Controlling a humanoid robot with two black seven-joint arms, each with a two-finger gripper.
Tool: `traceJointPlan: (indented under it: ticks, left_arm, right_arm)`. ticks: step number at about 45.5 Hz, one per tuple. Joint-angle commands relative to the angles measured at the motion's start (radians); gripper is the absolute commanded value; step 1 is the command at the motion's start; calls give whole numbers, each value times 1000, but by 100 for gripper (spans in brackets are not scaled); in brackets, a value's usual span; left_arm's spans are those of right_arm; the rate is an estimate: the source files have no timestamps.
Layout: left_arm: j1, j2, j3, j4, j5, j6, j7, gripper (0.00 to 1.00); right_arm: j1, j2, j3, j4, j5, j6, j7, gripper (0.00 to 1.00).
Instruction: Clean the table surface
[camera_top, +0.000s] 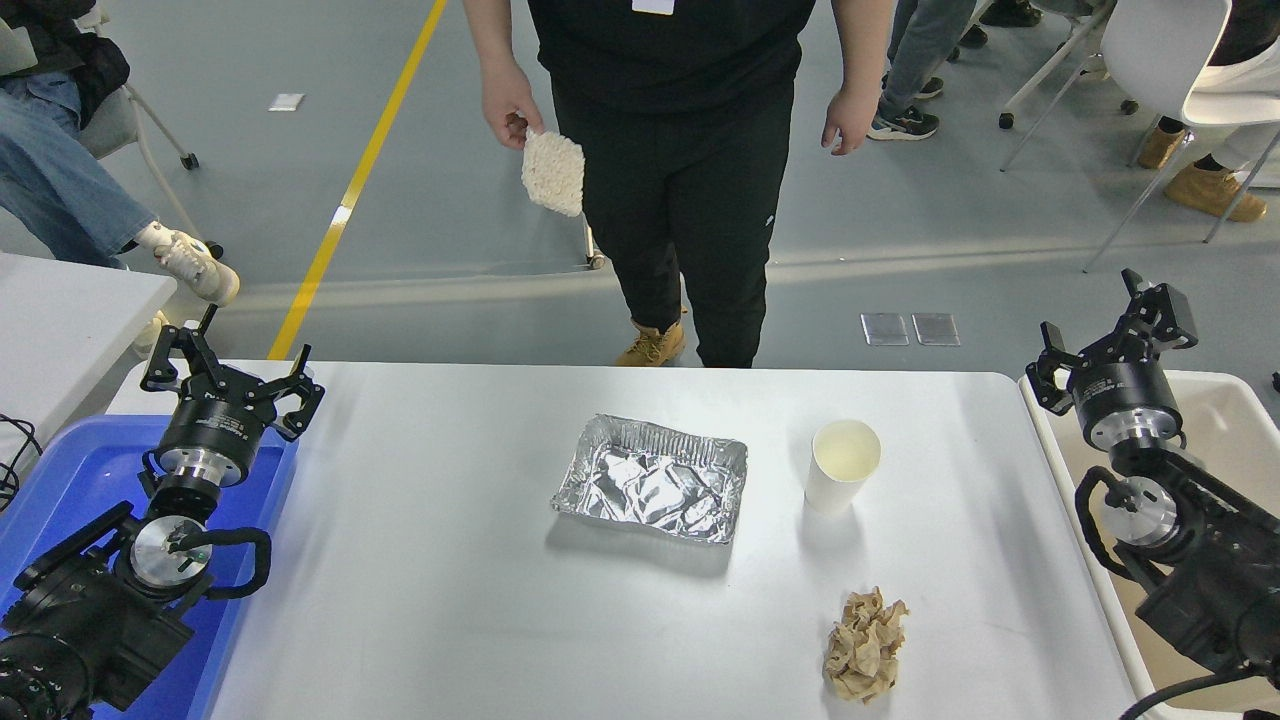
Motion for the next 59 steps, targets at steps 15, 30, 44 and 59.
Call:
traceJointPlan:
  ticks: [15,30,44,59]
  left_arm:
    - [0,0,0,0,0,-1,0,100]
    - [0,0,0,-1,0,-1,0,100]
    - [0,0,0,0,0,0,0,100]
    - [0,0,0,-1,0,-1,0,100]
  right_arm:
    - [0,0,2,0,0,0,0,98]
    - [1,2,-2,0,0,-2,0,98]
    - [15,0,-3,0,0,-3,0,98]
    - [7,0,-11,0,0,-3,-2,98]
